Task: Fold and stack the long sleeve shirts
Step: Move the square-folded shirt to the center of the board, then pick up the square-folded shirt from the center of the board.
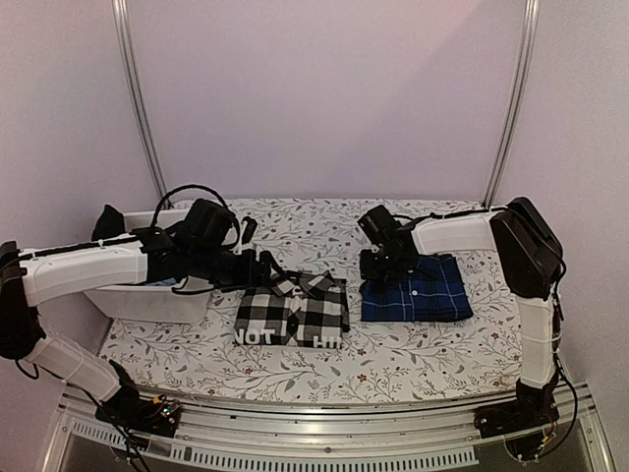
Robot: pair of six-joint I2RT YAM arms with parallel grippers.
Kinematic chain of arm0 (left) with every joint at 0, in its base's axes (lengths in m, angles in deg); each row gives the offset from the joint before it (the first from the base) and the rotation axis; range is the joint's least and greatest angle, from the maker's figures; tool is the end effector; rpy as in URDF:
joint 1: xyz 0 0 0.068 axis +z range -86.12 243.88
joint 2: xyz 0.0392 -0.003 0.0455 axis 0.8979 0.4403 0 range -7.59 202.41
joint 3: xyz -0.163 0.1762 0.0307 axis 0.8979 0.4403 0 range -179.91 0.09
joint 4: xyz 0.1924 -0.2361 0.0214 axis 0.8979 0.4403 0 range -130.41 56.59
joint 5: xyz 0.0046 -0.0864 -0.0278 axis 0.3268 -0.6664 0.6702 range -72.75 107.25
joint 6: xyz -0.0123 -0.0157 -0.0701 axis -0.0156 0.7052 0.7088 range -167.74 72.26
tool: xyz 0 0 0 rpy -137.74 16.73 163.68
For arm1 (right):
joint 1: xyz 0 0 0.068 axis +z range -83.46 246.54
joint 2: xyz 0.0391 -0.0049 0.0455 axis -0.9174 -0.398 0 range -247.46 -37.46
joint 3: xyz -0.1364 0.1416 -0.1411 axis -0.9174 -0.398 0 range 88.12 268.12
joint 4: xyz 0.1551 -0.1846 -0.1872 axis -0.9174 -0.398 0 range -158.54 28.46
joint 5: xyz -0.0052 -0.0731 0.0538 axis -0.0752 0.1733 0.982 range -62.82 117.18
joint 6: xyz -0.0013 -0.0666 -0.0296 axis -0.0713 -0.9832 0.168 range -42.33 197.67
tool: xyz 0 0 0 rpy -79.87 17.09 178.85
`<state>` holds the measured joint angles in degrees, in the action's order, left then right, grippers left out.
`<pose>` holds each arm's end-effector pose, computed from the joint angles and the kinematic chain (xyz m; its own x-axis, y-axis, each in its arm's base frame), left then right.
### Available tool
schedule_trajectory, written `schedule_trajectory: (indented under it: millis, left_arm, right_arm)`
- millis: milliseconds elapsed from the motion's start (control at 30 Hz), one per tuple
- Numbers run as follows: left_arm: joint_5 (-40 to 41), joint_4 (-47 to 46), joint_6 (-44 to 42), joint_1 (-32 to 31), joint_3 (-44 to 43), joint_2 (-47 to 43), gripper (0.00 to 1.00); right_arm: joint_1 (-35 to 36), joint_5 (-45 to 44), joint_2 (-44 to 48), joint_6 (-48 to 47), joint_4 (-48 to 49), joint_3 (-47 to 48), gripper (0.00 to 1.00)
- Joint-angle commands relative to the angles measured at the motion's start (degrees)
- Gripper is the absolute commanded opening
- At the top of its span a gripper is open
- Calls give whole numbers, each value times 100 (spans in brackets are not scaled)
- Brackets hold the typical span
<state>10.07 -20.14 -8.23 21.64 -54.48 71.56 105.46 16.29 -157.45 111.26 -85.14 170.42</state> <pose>0.2623 -0.2484 0.1801 -0.8689 -0.0635 -0.4908 0.2330 0.8224 -0.5190 0.3709 0.2848 0.0668 -0.8707 -0.0048 -0.4918 -0.0775 0.9888 0.1277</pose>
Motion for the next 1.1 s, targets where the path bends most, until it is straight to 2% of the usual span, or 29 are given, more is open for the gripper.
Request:
schedule_trajectory:
  millis: [0, 133, 267, 400, 533, 700, 900, 1067]
  left_arm:
    - [-267, -112, -286, 282, 157, -235, 87]
    - [-302, -102, -398, 412, 247, -303, 87]
    - [-278, -169, -400, 503, 425, -331, 87]
    - [-140, -155, -412, 633, 577, -353, 87]
    - [-43, -54, -486, 735, 609, -349, 87]
    - [112, 197, -590, 864, 570, -357, 87]
    - [-2, 260, -766, 932, 569, -253, 87]
    - [-107, 292, -950, 939, 585, -62, 86]
  right_arm:
    - [103, 312, -368, 89, -33, 513, 2]
    - [112, 344, -595, 130, -54, 808, 8]
    - [107, 507, -524, 156, -29, 743, 25]
    - [116, 681, -63, 96, 130, 541, 51]
    - [150, 1246, 404, -36, 433, 348, 63]
    - [508, 1625, 922, -132, 750, -180, 71]
    - [1089, 1591, 1234, 120, 804, -922, 73]
    - [1249, 1579, 1501, 547, 1001, -1601, 73]
